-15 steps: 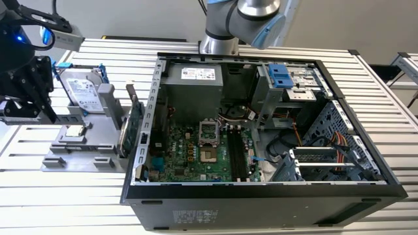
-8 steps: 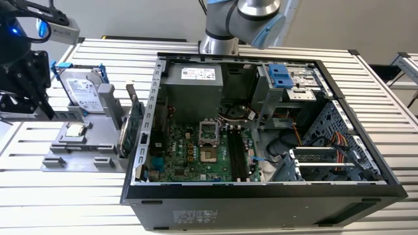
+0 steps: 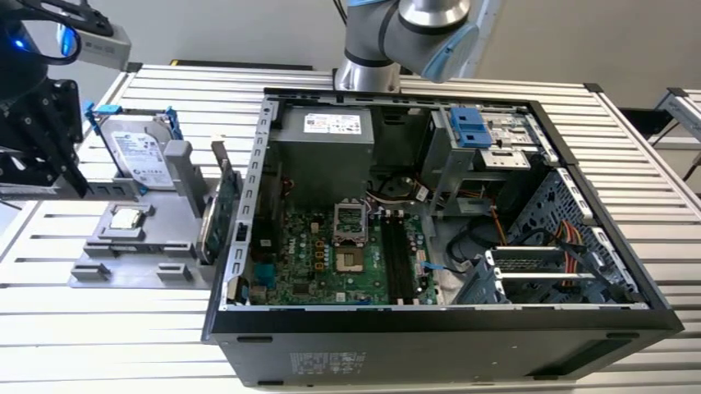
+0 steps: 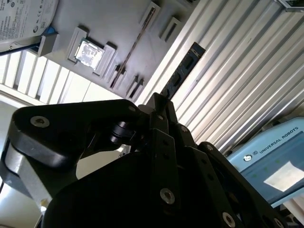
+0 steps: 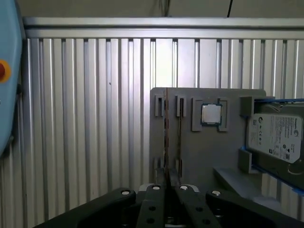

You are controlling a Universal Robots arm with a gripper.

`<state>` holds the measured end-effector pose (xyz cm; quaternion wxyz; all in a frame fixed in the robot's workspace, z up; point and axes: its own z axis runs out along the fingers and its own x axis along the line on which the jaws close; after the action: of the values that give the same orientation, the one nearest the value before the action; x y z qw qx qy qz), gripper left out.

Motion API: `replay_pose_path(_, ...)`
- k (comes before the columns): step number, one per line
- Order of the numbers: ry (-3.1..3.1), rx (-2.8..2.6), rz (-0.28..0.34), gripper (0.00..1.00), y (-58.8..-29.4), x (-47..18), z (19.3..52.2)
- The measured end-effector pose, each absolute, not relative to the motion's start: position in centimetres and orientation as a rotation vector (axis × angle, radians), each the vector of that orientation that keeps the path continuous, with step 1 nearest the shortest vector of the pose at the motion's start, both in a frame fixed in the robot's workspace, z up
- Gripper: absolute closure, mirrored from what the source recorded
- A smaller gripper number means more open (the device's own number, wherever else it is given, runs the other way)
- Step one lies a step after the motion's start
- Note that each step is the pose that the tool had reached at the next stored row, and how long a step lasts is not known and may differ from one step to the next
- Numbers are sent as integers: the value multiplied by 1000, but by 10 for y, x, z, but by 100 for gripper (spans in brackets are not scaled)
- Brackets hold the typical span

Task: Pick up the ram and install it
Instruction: 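Pick up the ram and move it above insertion slot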

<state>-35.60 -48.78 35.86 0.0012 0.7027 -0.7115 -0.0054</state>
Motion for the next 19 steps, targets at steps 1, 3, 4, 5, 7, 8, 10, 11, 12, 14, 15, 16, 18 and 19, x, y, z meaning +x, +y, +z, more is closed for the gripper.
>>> replay_pose_path(1, -2234, 2206, -17, 100, -488, -356, 360)
replay_pose_path(3, -2234, 2206, -17, 100, -488, -356, 364)
replay_pose_path(4, -2234, 2206, -17, 100, -488, -356, 365)
replay_pose_path(5, -2234, 2206, -17, 100, -488, -356, 366)
replay_pose_path(7, -2234, 2206, -17, 100, -488, -356, 368)
replay_pose_path(8, -2234, 2206, -17, 100, -488, -356, 369)
replay_pose_path(10, -2234, 2206, -17, 100, -488, -356, 370)
replay_pose_path(11, -2234, 2205, -17, 100, -488, -356, 371)
replay_pose_path(12, -2234, 2205, -17, 100, -488, -356, 372)
replay_pose_path(14, -2235, 2205, -17, 100, -488, -356, 373)
replay_pose_path(15, -2235, 2204, -17, 100, -488, -356, 374)
replay_pose_path(16, -2235, 2204, -17, 100, -488, -356, 375)
replay_pose_path(18, -2235, 2204, -17, 100, -488, -356, 377)
replay_pose_path(19, -2235, 2204, -17, 100, -488, -356, 378)
